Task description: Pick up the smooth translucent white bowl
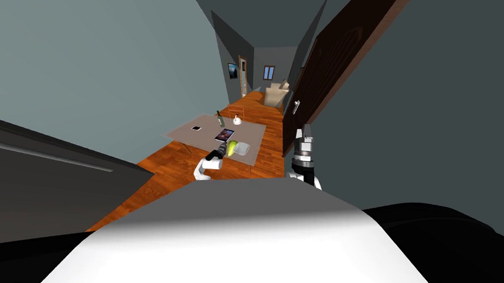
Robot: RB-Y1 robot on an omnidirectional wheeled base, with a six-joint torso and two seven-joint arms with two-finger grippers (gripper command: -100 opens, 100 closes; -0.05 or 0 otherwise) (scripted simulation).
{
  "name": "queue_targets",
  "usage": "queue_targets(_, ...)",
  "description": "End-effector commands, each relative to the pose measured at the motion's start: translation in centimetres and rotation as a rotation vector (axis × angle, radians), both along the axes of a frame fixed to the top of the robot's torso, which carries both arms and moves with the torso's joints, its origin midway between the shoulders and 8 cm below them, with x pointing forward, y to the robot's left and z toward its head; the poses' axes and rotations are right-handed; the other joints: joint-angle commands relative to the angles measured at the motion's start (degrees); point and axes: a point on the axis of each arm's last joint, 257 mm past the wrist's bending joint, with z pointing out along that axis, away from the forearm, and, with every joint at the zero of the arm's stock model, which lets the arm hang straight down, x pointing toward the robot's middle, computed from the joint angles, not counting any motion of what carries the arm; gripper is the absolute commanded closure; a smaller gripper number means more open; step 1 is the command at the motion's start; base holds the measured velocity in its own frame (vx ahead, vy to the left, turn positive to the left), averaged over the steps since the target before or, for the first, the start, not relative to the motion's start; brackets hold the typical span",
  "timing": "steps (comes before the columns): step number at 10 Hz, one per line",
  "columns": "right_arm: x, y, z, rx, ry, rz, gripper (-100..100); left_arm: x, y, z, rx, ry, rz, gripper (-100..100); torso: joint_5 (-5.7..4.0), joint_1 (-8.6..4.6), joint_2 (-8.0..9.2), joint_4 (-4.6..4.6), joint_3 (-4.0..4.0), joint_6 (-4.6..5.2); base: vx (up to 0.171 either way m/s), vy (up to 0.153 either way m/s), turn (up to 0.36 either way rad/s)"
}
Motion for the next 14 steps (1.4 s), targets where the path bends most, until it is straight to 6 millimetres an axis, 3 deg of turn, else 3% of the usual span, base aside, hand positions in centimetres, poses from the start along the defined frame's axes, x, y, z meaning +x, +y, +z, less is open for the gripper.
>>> queue_targets(1,0.0,0.0,0.0,0.0,0.0,0.0,0,-0.2,-0.2,-1.6,0.006,0.048,-0.001,-100,0.0,0.0,0.0,0.0,0.0,0.0,0.018,-0.016,-0.023)
queue_targets(14,0.0,0.0,0.0,0.0,0.0,0.0,0,-2.8,-2.0,-11.8,0.088,0.453,-0.051,-100,-0.01,-0.04,-0.08,-0.02,-0.05,-0.02,0.029,-0.022,-0.037)
